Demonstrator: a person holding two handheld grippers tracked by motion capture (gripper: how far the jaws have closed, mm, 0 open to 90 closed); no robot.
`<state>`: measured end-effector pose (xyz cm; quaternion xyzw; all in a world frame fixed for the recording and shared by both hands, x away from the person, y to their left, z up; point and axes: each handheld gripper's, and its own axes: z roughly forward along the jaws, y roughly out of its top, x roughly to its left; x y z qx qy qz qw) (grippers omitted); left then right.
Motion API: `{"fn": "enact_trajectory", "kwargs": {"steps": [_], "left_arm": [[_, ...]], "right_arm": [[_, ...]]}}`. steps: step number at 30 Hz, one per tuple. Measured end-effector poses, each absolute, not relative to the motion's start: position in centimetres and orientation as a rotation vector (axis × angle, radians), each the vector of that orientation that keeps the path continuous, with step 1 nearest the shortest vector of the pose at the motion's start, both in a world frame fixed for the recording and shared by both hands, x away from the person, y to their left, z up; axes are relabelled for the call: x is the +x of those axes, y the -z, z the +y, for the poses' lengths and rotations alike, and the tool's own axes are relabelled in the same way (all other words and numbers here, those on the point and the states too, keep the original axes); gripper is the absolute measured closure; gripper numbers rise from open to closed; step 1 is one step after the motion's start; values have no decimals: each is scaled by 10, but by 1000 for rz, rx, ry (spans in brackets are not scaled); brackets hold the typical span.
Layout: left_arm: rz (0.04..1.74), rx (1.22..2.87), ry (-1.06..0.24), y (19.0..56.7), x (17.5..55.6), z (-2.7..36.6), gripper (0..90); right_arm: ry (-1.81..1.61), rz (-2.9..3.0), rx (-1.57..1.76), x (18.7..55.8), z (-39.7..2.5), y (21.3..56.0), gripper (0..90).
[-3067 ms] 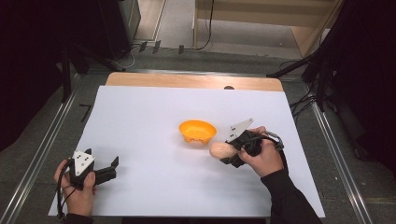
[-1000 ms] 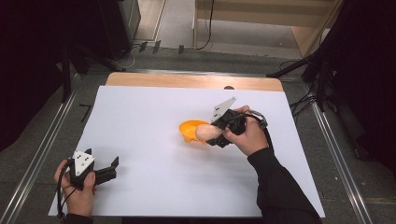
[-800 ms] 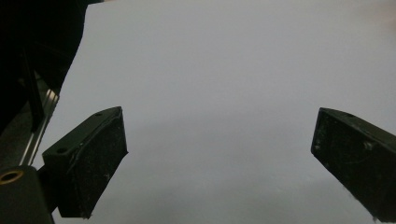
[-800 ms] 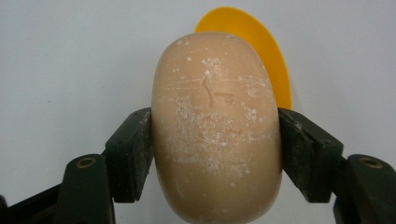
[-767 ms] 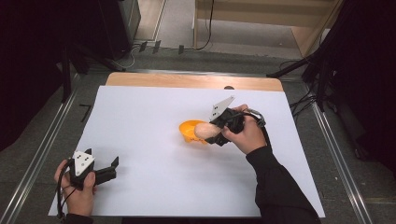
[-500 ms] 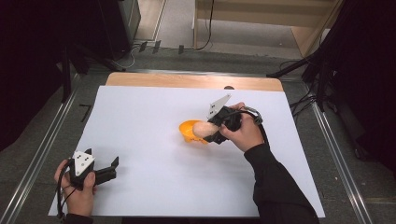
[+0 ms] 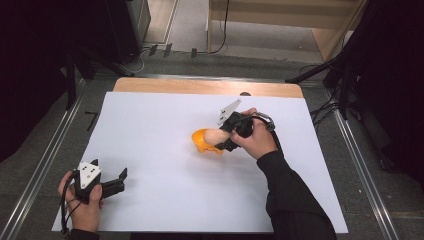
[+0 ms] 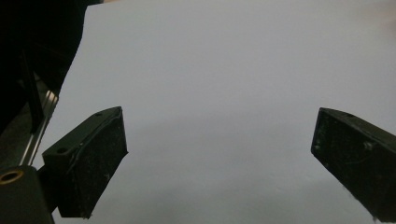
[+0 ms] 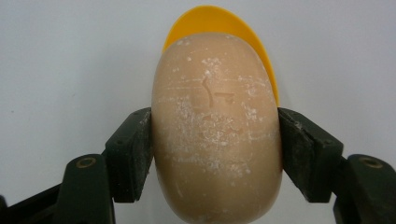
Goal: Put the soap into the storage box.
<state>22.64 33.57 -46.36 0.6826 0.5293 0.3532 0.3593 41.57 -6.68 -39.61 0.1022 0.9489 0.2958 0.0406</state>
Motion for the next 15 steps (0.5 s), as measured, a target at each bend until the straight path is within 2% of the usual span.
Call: {"fn": "enact_trajectory", "kwargs": {"steps": [15], "left_arm": [[1361, 1762, -915, 463, 226, 336, 39]], "right_arm": [[-904, 2920, 302, 426, -56, 399, 327]]}}
